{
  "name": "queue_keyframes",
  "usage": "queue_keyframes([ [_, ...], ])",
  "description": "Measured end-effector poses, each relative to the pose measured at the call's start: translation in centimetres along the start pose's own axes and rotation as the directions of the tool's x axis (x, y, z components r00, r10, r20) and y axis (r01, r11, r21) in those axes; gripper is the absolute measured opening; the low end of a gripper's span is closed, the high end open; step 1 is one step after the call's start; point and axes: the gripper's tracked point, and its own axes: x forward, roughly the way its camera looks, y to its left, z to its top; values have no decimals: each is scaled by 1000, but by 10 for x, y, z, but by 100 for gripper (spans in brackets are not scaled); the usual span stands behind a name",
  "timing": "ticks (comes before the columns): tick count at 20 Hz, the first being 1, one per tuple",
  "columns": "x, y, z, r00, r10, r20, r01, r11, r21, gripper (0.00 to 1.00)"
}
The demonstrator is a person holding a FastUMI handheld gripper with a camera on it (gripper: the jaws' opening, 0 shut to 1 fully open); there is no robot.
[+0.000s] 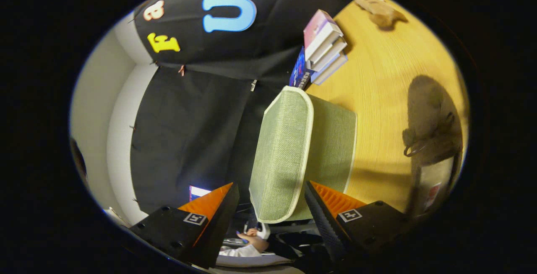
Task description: Open the storage box then place both shoes into the box .Put the left shoe in first, then the right shoe, with the right side of both shoes facing outward in a uniform manner.
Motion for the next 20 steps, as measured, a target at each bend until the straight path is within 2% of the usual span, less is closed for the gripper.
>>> queue_keyframes([
  [5, 19, -21, -5, 998, 32, -59, -25, 992, 120, 97],
  [7, 27, -27, -10, 996, 35, -80, -23, 989, 147, 97],
  [12, 41, -21, -10, 993, 93, -76, -76, 977, 200, 94],
  [14, 39, -16, -10, 988, 129, -80, -109, 970, 216, 68],
  [15, 38, -24, -11, 991, 99, -85, -82, 979, 187, 66],
  [17, 30, -21, -12, 992, 112, -63, -102, 985, 141, 28],
  [18, 26, -11, -13, 989, 141, -52, -134, 984, 115, 13],
  [20, 18, 3, -18, 985, 164, -55, -158, 983, 94, 7],
])
